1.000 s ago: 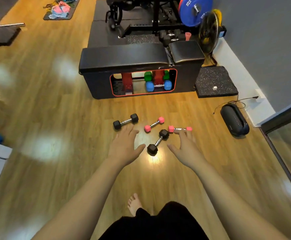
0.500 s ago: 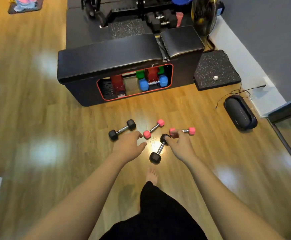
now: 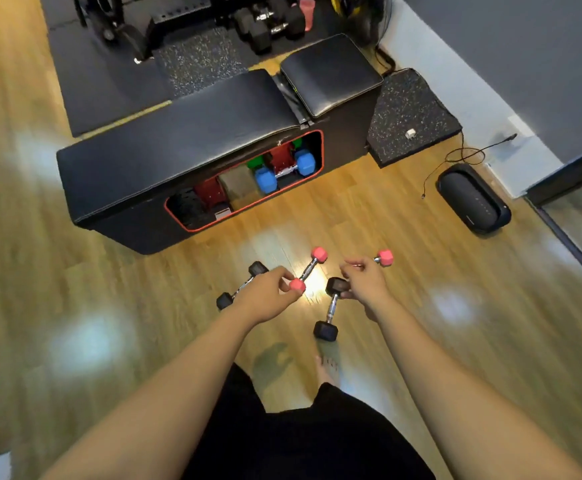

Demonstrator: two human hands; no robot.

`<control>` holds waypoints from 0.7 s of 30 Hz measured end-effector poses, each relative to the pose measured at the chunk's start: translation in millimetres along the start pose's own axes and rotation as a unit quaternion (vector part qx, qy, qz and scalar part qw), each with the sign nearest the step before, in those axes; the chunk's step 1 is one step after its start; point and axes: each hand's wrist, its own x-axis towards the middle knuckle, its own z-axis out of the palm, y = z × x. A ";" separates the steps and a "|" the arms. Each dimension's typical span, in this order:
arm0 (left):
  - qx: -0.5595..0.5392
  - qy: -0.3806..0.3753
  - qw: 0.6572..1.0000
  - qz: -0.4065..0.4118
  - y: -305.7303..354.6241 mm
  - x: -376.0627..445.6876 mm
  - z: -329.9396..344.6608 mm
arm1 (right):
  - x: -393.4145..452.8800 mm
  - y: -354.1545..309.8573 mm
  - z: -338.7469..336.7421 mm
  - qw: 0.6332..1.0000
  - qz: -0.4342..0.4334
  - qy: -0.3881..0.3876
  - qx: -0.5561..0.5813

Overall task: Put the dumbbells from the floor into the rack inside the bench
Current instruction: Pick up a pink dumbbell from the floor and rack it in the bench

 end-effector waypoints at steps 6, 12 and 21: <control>0.003 -0.074 0.996 0.056 -46.8 64.6 -57.4 | 28.5 -3.5 59.8 0.992 0.041 0.077 0.089; 0.074 -0.149 0.982 0.091 -97.6 139.1 -106.1 | 43.5 9.9 141.8 0.957 0.096 0.165 0.217; 0.022 -0.198 0.978 0.058 -146.9 247.7 -34.3 | 140.2 61.2 188.4 0.935 0.124 0.231 0.240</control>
